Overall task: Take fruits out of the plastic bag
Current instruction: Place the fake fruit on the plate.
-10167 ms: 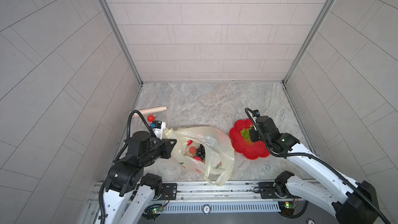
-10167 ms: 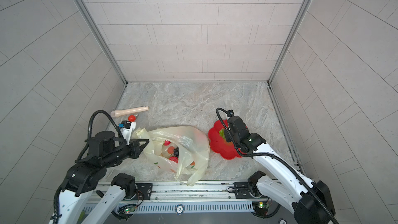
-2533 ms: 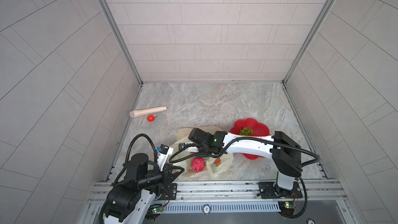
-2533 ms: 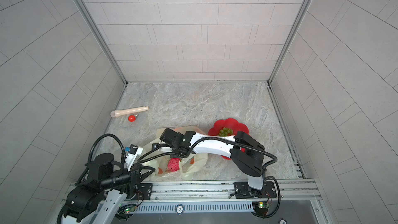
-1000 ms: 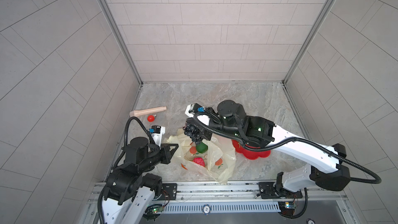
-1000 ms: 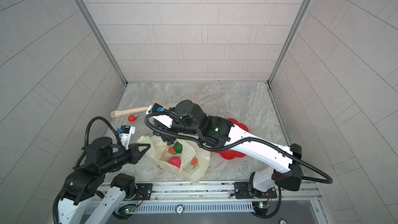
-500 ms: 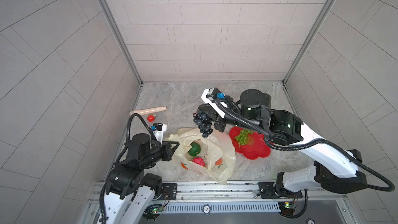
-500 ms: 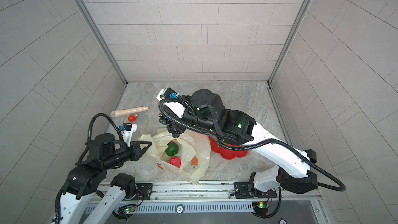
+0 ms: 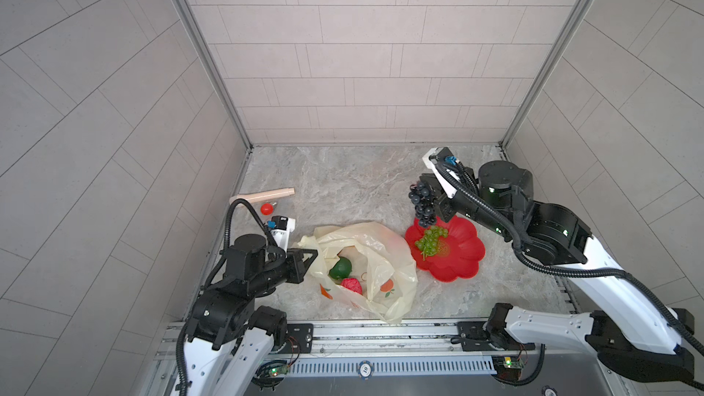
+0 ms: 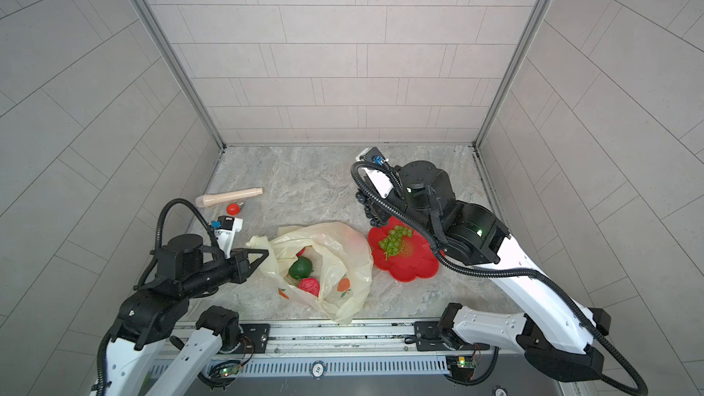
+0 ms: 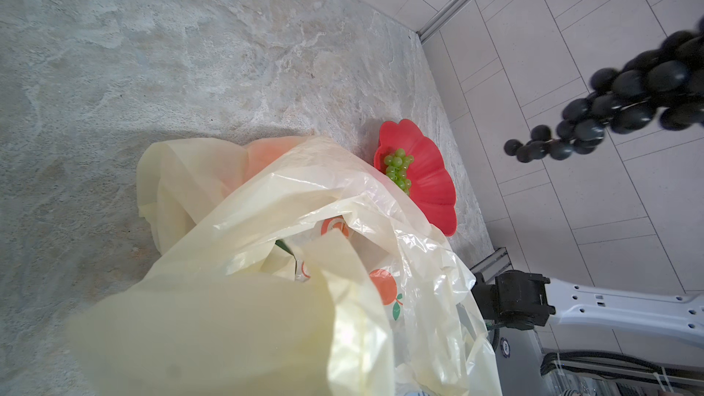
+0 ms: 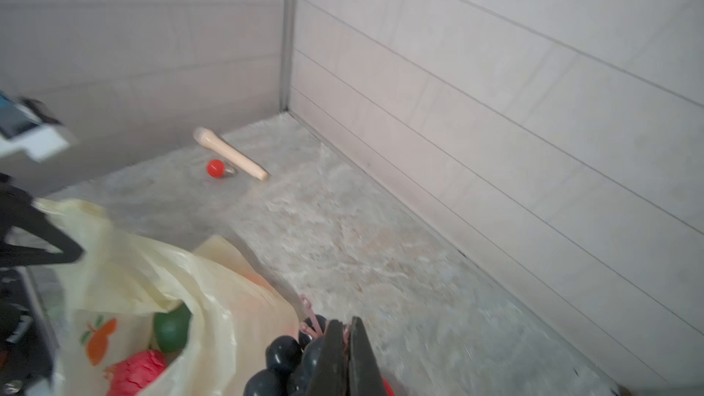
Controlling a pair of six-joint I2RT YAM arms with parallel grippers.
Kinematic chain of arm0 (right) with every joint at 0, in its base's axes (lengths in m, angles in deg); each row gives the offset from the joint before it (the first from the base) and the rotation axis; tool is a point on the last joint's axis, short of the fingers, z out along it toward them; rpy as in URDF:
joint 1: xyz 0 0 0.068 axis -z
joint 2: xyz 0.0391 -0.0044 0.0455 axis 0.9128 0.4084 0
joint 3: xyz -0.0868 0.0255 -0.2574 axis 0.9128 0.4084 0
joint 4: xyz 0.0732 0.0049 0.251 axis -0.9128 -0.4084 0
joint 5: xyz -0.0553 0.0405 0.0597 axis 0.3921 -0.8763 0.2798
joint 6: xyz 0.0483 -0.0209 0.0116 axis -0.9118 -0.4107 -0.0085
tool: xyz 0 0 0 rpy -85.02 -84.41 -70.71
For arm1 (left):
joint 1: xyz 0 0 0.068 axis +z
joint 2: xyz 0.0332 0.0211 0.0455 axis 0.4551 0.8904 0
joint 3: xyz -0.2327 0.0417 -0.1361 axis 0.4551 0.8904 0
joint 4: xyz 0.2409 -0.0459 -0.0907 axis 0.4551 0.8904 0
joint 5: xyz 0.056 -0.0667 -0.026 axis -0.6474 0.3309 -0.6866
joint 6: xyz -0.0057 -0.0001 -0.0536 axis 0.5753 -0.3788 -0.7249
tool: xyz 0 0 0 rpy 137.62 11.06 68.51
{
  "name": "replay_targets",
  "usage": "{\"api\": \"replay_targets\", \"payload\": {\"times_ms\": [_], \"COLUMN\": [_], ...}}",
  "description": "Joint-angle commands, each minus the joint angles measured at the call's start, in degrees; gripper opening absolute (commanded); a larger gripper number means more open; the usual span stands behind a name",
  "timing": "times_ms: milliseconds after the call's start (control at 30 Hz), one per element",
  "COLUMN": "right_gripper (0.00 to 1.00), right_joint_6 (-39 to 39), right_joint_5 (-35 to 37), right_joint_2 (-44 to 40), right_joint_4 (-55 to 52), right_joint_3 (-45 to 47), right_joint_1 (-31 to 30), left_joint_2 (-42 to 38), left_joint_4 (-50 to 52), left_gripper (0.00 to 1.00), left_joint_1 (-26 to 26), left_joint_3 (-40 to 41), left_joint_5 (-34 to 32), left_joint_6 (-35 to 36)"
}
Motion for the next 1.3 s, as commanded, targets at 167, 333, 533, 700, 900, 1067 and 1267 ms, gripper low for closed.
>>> {"api": "replay_targets", "payload": {"times_ms": [167, 333, 533, 700, 900, 1067, 1267], "right_gripper": [0.0, 0.0, 0.0, 0.0, 0.0, 0.0, 0.04], "right_joint_6": [-1.5, -0.4, 1.9, -0.2, -4.6, -7.5, -12.4], "right_joint_5": [-1.7, -2.2, -1.2, -2.9, -11.4, -17.1, -19.4], "right_joint_2": [-7.2, -9.3, -7.6, -3.5, -3.4, -3.9, -4.8], "right_joint_4": [3.8, 11.4, 20.3, 17.8, 16.5, 14.0, 10.8], "right_joint_3": [20.0, 30.0, 35.7, 34.4, 37.1, 39.3, 41.4], "right_joint_1": [16.8, 25.9, 30.9, 30.9, 30.8, 30.7, 30.8], "left_joint_2": [-1.9, -2.9, -4.3, -3.7, -3.9, -4.1, -4.5], "left_joint_4": [-1.0, -0.9, -2.6, -2.9, -3.3, -3.5, -3.5], "left_gripper": [0.04, 0.04, 0.04, 0.04, 0.04, 0.04, 0.04], "left_joint_1": [0.1, 0.1, 0.2, 0.2, 0.2, 0.2, 0.2], "left_joint_3": [1.0, 1.8, 3.4, 3.4, 3.5, 3.7, 3.7], "left_joint_5": [-0.3, -0.8, -0.5, 0.4, 1.1, 1.3, 1.7], "left_joint_6": [-1.3, -2.1, -2.9, -2.6, -2.6, -2.5, -2.5]}}
